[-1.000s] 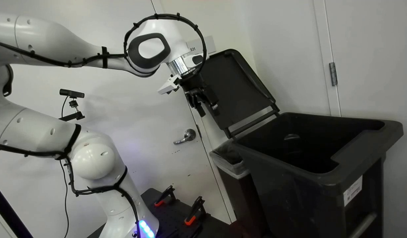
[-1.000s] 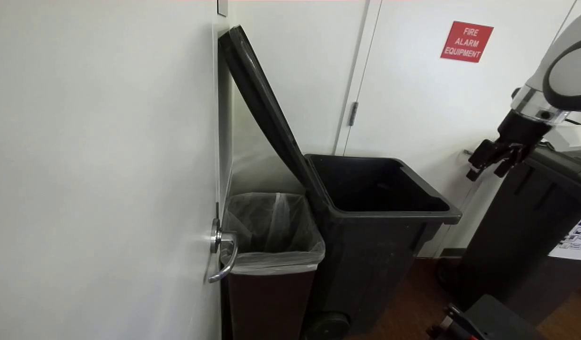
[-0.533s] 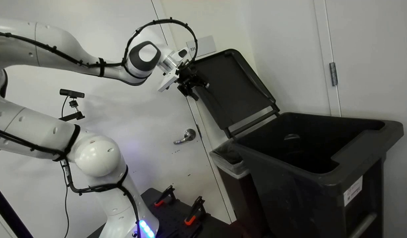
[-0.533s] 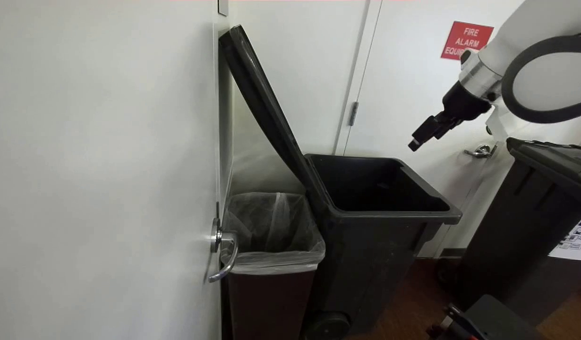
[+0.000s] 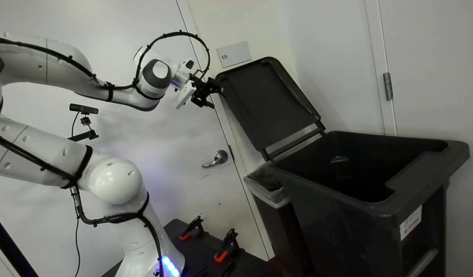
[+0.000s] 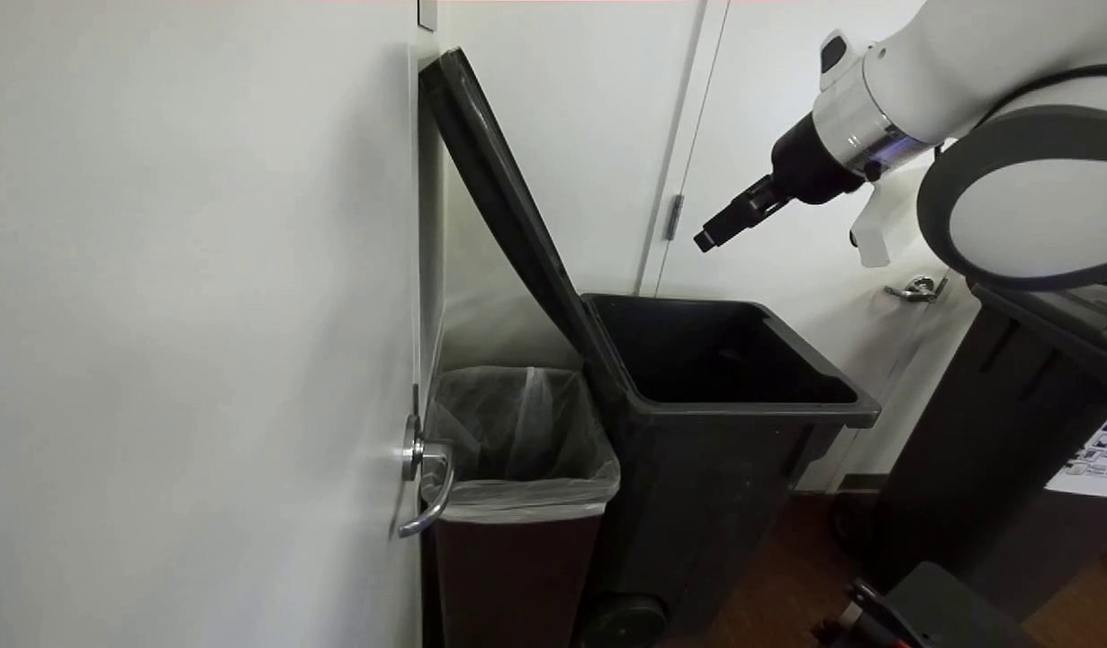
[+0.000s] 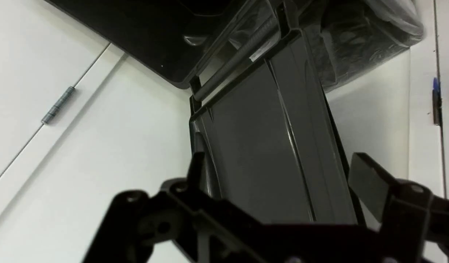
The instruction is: Close the lid on the dustbin to the right
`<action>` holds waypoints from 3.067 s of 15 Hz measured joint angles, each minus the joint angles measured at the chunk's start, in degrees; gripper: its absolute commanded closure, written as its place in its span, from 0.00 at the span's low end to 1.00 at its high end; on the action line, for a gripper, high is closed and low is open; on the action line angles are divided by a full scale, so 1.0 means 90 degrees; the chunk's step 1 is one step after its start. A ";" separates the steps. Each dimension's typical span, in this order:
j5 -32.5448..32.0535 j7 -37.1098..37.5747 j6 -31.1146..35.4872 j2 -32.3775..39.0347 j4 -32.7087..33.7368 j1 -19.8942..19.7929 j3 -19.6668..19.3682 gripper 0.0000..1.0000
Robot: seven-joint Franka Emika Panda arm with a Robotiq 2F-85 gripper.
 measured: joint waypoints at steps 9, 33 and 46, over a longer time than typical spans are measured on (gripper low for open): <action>-0.0321 0.0395 0.0797 0.0297 0.0061 -0.0361 0.0648 0.00; -0.1127 0.2676 0.2748 0.0687 0.1797 -0.5541 0.6231 0.00; 0.1494 0.2443 0.2972 -0.0703 0.2979 -0.8199 0.8566 0.00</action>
